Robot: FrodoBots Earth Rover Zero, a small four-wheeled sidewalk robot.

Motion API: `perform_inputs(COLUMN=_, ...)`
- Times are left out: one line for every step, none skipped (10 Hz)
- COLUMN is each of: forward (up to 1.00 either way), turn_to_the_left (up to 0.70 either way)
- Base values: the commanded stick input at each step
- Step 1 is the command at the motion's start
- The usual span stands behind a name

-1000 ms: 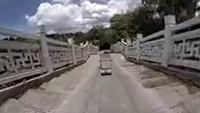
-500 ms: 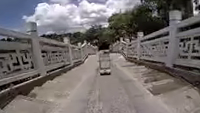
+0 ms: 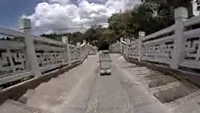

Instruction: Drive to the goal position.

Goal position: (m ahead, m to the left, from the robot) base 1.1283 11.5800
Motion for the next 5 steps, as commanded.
perform_inputs(forward=0.45, turn_to_the_left=0.0)
perform_inputs(forward=0.45, turn_to_the_left=0.0)
perform_inputs(forward=0.45, turn_to_the_left=0.0)
perform_inputs(forward=0.45, turn_to_the_left=0.0)
perform_inputs(forward=0.45, turn_to_the_left=0.0)
